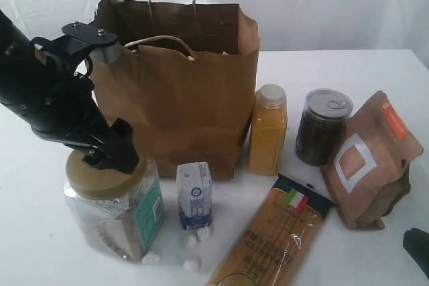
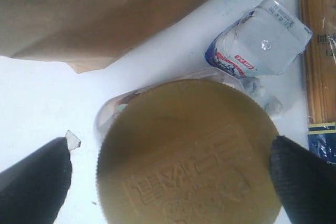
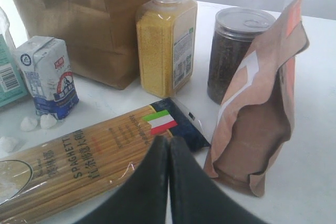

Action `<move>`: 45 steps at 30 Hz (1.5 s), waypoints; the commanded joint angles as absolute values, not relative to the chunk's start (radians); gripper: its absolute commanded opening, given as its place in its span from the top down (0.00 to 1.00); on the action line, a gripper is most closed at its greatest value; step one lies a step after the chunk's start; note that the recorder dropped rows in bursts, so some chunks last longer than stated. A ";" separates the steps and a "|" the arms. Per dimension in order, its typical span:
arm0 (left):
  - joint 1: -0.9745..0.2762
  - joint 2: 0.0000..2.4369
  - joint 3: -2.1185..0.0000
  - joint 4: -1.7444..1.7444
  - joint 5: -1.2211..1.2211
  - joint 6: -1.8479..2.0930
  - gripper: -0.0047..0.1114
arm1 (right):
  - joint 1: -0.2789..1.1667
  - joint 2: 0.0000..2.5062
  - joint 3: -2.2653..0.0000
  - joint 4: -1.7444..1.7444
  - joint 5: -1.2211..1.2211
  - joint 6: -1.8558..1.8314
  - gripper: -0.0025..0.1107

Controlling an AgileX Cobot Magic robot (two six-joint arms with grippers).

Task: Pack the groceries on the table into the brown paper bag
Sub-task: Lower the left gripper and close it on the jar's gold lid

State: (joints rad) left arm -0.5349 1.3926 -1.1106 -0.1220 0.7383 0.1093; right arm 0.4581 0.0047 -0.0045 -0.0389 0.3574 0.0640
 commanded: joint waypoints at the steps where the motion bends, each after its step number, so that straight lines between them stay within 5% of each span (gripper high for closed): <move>1: -0.543 1.373 -1.115 -0.120 0.789 0.104 0.05 | 0.460 0.000 0.000 -0.037 0.342 0.065 0.98; 45: -0.630 1.431 -1.170 0.006 0.873 0.104 0.05 | 0.460 0.000 0.000 -0.037 0.342 0.065 0.98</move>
State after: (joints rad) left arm -0.6251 1.4171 -1.1711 0.0000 0.8579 0.1093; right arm 0.4581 0.0047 -0.0045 -0.0389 0.3574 0.0640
